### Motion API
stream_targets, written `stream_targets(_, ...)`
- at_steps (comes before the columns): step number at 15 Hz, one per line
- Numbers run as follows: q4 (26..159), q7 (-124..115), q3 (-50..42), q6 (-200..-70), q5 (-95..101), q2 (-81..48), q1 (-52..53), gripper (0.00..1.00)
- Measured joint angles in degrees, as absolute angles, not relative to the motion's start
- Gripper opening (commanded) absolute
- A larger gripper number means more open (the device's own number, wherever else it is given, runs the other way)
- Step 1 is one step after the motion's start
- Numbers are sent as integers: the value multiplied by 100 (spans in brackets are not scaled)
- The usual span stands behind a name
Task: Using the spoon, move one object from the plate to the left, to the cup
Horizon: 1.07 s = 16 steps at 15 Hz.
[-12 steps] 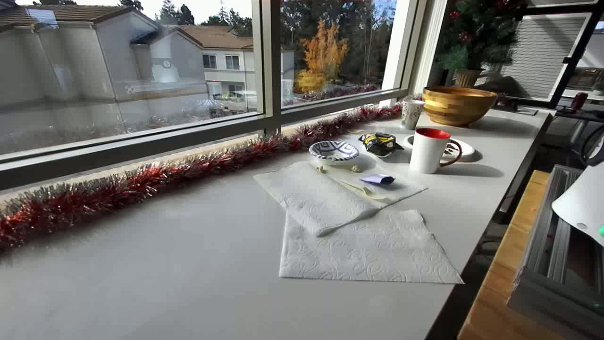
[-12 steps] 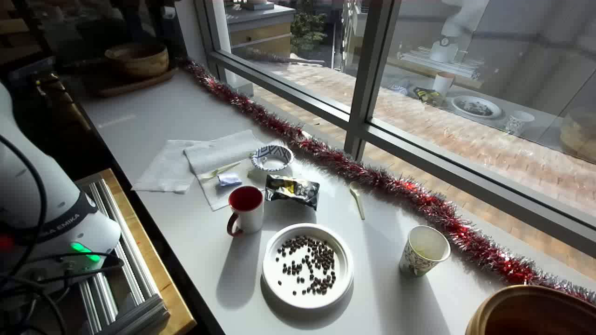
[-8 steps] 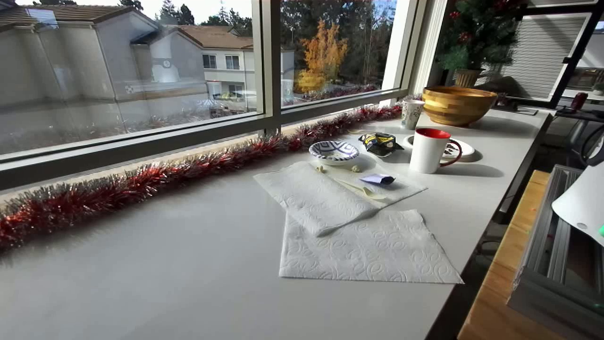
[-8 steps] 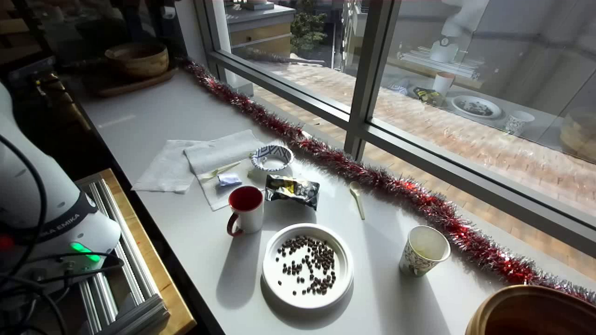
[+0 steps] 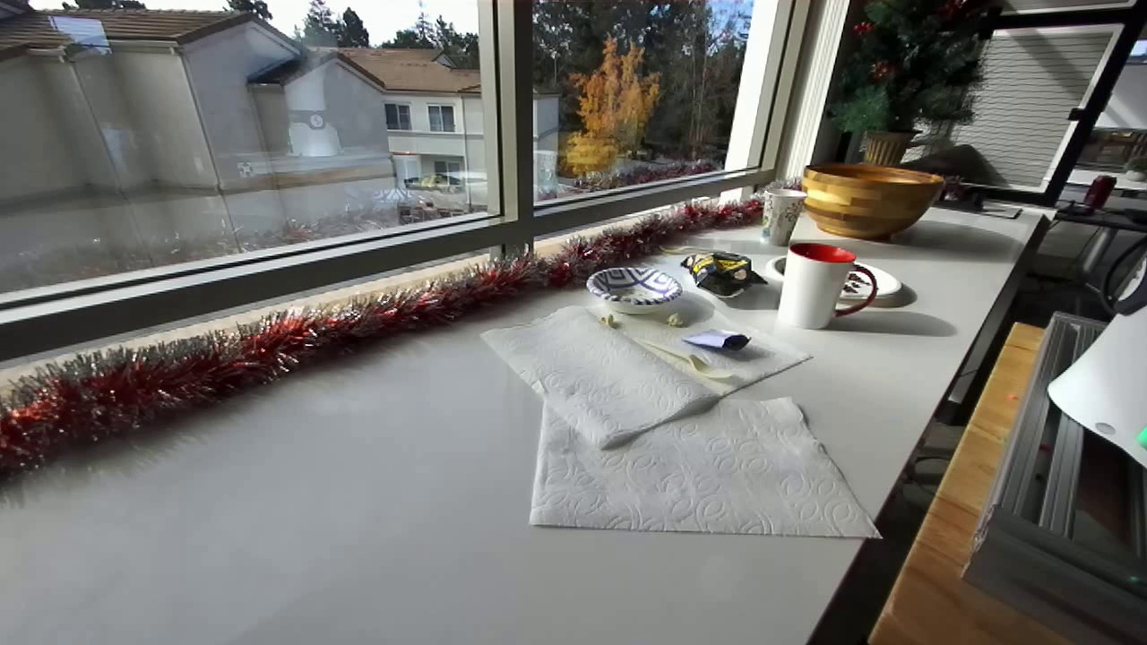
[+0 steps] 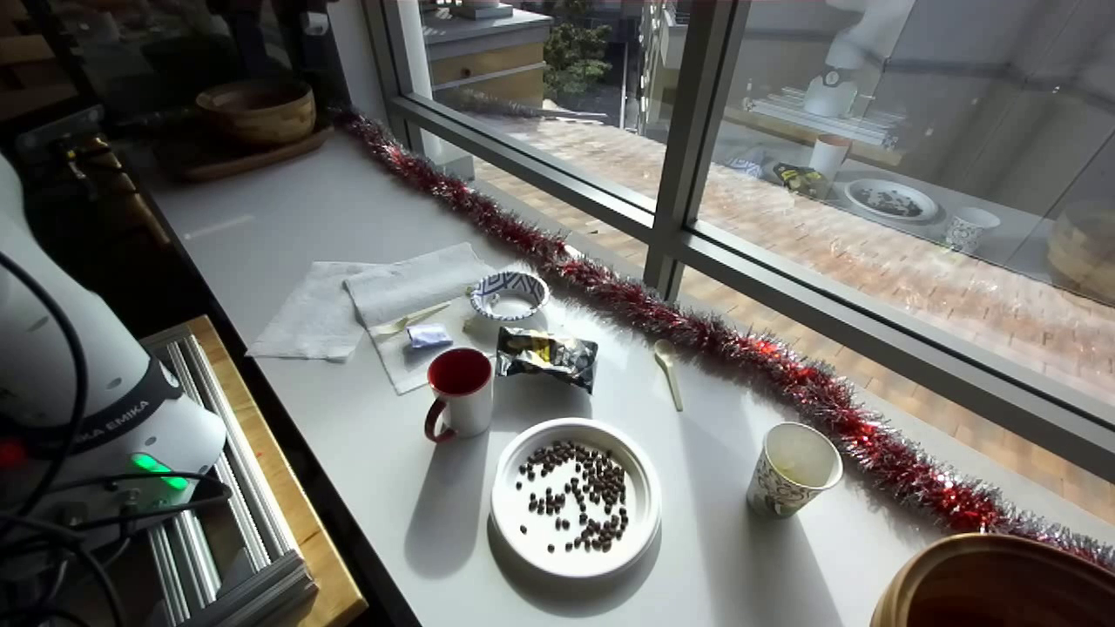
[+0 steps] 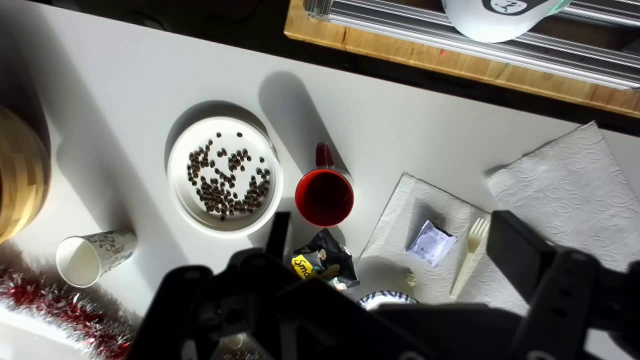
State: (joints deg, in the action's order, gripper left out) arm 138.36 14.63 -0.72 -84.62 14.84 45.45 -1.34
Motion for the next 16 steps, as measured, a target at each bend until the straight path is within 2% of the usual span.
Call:
stream_targets(4,13933,1628,-273,-8937,1658,4488,6,100)
stream_targets(11,14263,3724,-1886,-12372,2419,3378,106,100)
stream_targets(14,14242,4968,-2463,-13744,1970,2617,202,100)
stream_targets(16,14153,5814,-2904,-14217,1411,2166,595,100)
